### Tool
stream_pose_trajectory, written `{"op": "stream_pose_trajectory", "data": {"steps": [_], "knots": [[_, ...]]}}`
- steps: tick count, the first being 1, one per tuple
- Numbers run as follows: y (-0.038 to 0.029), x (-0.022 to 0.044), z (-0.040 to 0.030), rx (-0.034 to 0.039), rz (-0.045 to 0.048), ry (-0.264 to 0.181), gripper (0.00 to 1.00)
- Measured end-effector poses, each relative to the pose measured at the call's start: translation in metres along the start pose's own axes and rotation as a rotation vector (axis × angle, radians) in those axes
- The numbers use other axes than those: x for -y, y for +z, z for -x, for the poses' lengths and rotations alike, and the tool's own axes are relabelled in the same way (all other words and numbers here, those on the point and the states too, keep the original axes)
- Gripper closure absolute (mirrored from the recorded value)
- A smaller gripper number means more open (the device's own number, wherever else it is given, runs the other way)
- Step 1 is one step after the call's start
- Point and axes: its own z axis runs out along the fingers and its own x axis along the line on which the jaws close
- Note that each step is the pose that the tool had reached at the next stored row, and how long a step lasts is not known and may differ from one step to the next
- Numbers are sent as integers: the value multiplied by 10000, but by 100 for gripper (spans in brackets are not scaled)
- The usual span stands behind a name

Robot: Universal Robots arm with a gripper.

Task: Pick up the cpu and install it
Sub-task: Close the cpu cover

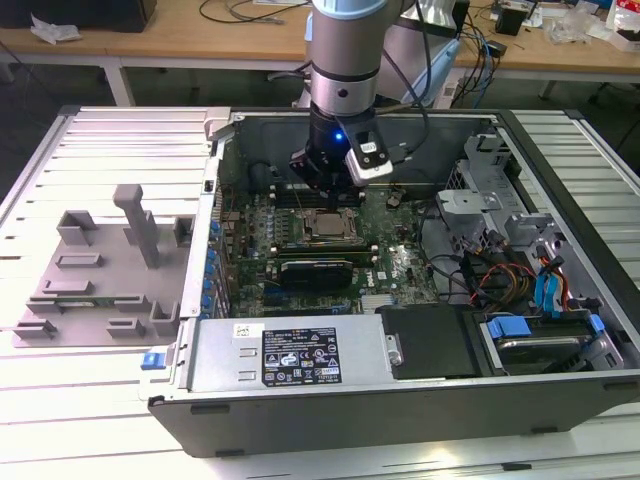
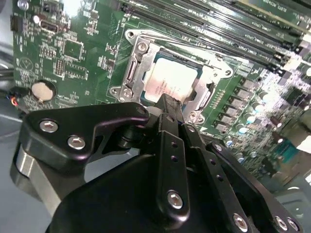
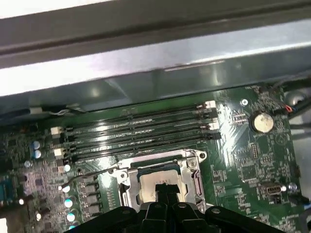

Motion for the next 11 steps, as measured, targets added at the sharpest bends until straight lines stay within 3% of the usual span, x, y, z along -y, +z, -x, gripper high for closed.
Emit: {"op": "stream_pose_trajectory", "data": {"steps": [6, 9, 11], "knots": [[6, 1, 0, -32, 19, -1219, 89], [16, 12, 2, -41, 21, -1480, 89], [30, 63, 9, -49, 22, -1552, 89]]}}
